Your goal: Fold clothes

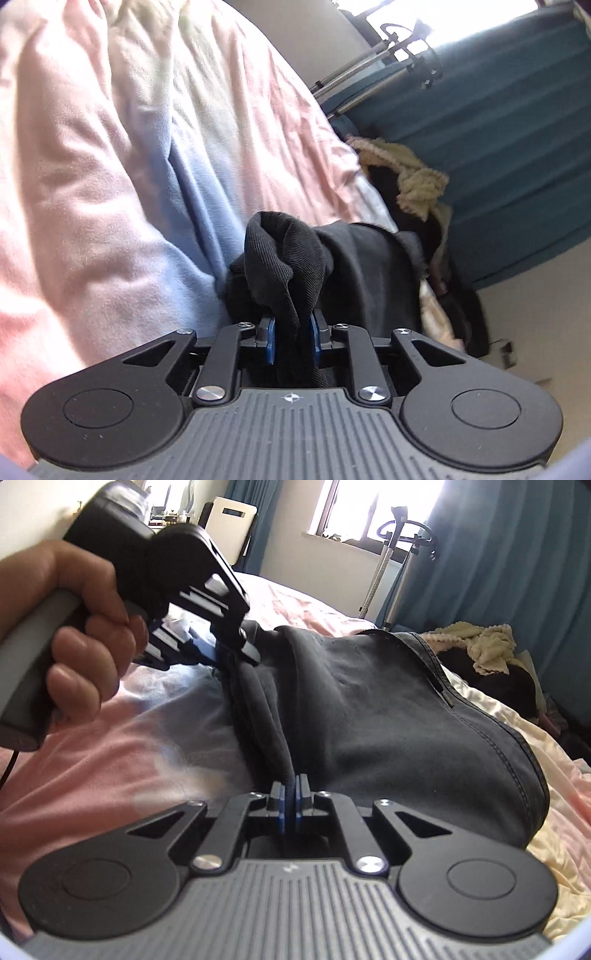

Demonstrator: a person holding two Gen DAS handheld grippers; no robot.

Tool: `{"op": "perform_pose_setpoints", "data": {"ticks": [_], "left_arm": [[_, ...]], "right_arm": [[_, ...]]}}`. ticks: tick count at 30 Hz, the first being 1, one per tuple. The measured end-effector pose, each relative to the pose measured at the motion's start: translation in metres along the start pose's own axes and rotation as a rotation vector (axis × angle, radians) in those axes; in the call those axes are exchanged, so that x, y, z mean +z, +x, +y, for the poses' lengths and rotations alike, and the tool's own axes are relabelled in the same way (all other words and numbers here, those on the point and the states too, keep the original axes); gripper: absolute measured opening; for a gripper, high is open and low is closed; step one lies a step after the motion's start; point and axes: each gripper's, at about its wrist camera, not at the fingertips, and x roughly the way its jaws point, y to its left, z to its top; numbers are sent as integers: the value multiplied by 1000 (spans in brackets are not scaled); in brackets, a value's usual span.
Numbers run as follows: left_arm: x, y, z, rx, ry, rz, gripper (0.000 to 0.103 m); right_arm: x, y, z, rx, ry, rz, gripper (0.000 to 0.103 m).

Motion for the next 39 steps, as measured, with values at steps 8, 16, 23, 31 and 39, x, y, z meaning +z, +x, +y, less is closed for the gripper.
{"op": "perform_pose_setpoints", "data": {"ticks": [8,16,23,31,39], "left_arm": [[9,-10,2,-18,-68,-38,48],[24,17,3,22,-32,-59,46],[33,33,-8,28,84,-67,27],[21,-10,11,-34,-25,48,35],[14,10,32,-45,-135,123,69]], "right_arm": [[3,-1,-5,24,60,12,7],[0,2,-9,53,110,20,8],[0,0,-13,53,103,-12,9],[-1,-26,-60,201,438,-57,12],[-24,-67,-118,319,841,-118,13]]}}
